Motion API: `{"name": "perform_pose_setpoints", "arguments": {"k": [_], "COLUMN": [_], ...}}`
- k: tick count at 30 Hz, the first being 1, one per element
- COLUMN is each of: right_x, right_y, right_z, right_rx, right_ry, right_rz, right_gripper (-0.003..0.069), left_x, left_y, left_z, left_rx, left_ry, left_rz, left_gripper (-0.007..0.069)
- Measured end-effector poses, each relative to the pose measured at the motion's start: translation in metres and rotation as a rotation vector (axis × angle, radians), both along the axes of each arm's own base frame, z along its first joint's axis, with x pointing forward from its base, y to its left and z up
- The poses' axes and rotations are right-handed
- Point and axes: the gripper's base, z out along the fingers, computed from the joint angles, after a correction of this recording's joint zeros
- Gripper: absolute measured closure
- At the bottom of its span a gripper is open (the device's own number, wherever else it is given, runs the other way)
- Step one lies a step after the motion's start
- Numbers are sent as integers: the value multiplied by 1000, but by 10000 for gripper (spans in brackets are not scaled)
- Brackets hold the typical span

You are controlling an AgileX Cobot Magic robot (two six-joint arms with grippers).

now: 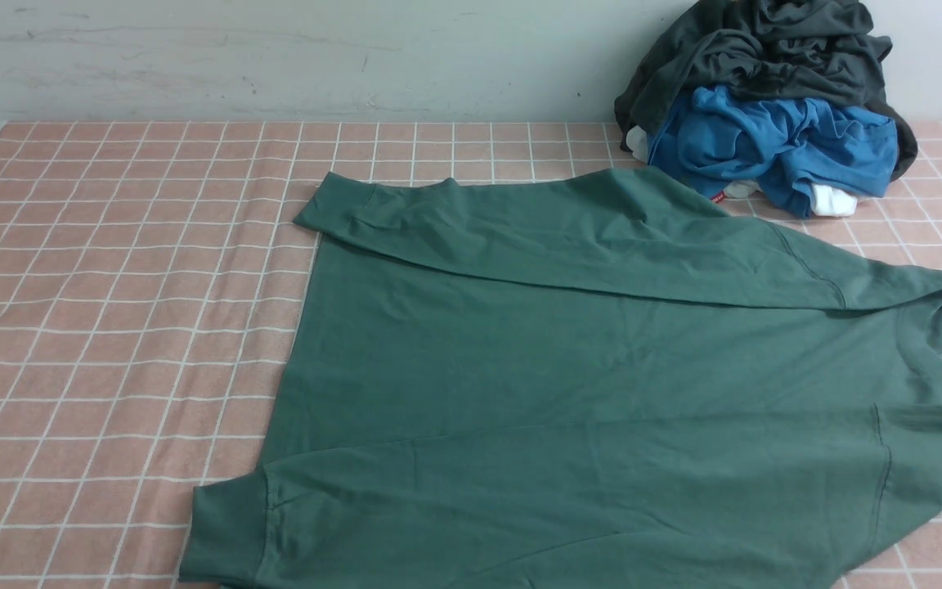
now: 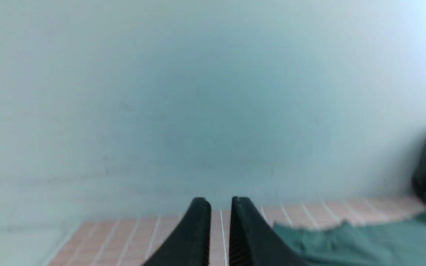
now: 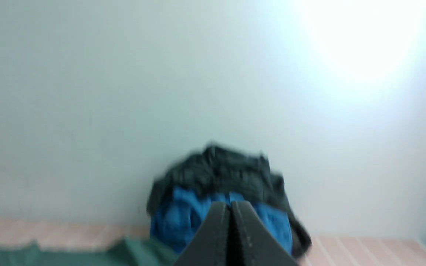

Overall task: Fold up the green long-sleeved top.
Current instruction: Use the left arm to clamp the cuff closest to it

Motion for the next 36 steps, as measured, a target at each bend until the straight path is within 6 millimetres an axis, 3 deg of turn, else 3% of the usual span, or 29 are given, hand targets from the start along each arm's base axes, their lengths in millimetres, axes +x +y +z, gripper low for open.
{"name": "perform_pose_setpoints", "arguments": {"k": [5,8,9,12,13,15,17,19,21,23,27,31,32,36], "right_x": [-9,-11,-10,-8,0,4,27,46,64,81,94,102,105,109], "right_y": [2,2,2,3,2,2,-2,-5,-8,-8,-2,6,10,23], "right_z": [17,22,30,64,85,101,117,117,108,85,54,46,48,55], "right_rx": [54,76,80,60,39,26,27,40,76,146,146,129,106,-32], "right_ry": [-216,-246,-237,-217,-150,-111,101,288,495,782,1106,1169,1137,1034], "right_rz": [49,66,70,66,53,41,3,-26,-47,-54,4,103,153,253], "right_gripper": [669,669,669,669,669,669,669,669,669,669,669,669,669,669], "left_x": [-12,-16,-18,-12,-5,6,35,65,89,114,140,162,172,193], "left_y": [3,3,2,-1,-2,-2,-2,-3,-5,-9,-19,-27,-30,-29], "left_z": [24,40,60,101,129,144,159,152,132,98,53,20,4,-27], "left_rx": [-122,-171,-171,-123,-89,-73,-67,-79,-101,-101,-78,-123,-150,-175], "left_ry": [-300,-352,-350,-226,-141,-39,152,380,634,927,1272,1441,1499,1558], "left_rz": [-18,-48,-66,-73,-62,-48,-29,-16,-12,-35,-128,-195,-206,-177], "left_gripper": [552,552,554,568,583,599,616,619,619,619,601,520,458,314]}}
